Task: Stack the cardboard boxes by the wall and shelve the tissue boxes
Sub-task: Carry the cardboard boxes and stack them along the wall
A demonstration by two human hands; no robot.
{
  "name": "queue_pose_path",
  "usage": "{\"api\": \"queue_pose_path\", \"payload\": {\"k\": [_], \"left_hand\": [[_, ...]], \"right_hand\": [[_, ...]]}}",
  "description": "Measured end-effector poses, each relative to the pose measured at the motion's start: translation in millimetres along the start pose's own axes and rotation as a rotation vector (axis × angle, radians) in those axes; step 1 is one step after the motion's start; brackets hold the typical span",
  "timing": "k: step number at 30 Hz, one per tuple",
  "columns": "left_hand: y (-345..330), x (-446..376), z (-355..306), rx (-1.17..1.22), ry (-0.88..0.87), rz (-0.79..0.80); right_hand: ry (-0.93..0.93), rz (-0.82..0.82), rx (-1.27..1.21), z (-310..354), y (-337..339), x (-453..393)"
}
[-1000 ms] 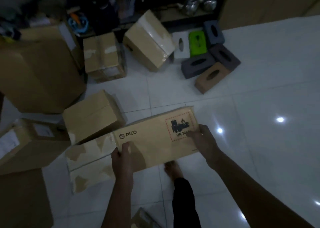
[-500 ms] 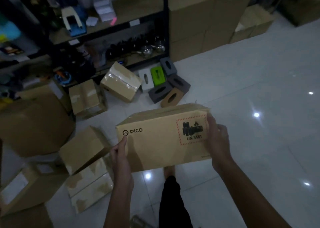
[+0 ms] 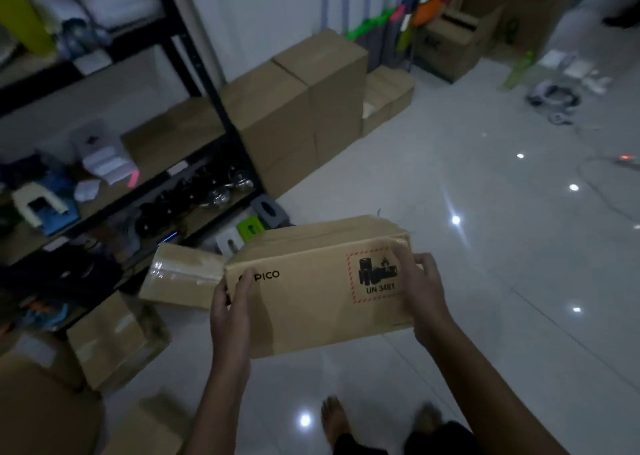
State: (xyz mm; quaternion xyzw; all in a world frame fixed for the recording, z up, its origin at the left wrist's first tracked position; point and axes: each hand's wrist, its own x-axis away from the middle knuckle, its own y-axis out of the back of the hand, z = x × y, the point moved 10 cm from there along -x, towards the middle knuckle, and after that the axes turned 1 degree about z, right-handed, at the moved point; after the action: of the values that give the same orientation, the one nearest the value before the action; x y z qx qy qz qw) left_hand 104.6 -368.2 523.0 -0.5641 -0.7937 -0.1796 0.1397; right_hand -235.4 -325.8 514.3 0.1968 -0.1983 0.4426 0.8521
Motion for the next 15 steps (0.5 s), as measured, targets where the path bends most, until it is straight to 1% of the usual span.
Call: {"api": "queue_pose_path", "payload": {"k": [4,8,11,15], "left_hand": [[-76.8,-25.7,-26.2,-0.050,-0.006,0.020],[-157.4,-41.3,-43.9,-0.109,0.007,-0.036],[-224.0,-41.1,-62.6,-0.133,0.038,-0.062],[-303.7,-45.1,-83.3,-0.128,0.060,-0.057]], "right_hand": [[-0.017,-0.116,-0.031,28.8,36.3,-56.1],[-0.048,-0.182,-0.061,55.5,78.7,-118.2],[-0.082,-0.184,-0.062,77.9,117.1,-165.2],[-0.100,-0.123,-0.029,109.6,160.4,-232.0]]}}
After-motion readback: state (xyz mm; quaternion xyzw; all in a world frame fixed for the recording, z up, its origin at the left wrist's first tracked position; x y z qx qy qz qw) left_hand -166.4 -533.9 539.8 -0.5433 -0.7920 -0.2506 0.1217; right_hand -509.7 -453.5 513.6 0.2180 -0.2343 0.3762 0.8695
